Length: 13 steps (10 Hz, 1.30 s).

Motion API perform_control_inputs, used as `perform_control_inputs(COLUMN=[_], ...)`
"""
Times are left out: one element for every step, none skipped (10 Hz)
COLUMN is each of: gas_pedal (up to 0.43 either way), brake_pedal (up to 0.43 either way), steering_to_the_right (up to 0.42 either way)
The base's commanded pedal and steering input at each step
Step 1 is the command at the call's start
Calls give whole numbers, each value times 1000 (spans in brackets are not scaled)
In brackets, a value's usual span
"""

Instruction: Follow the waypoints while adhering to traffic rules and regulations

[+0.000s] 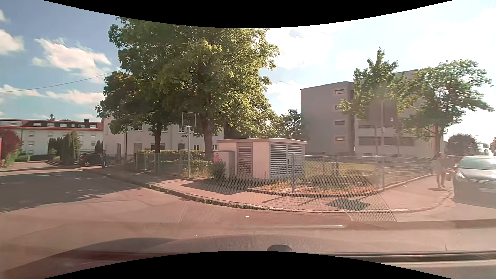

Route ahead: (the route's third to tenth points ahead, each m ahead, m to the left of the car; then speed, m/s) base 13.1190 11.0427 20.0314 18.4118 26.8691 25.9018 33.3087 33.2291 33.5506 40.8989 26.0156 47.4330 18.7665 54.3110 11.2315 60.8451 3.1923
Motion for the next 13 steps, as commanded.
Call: perform_control_inputs(gas_pedal=[39, 39, 39, 39, 39, 39, 39, 39, 39, 39, 39, 39, 20], brake_pedal=[0, 0, 0, 0, 0, 0, 0, 0, 0, 0, 0, 0, 0], steering_to_the_right=[-481, -474, -467, -461, -456, -451, -446, -441, -435, -429, -425, -418, -410])
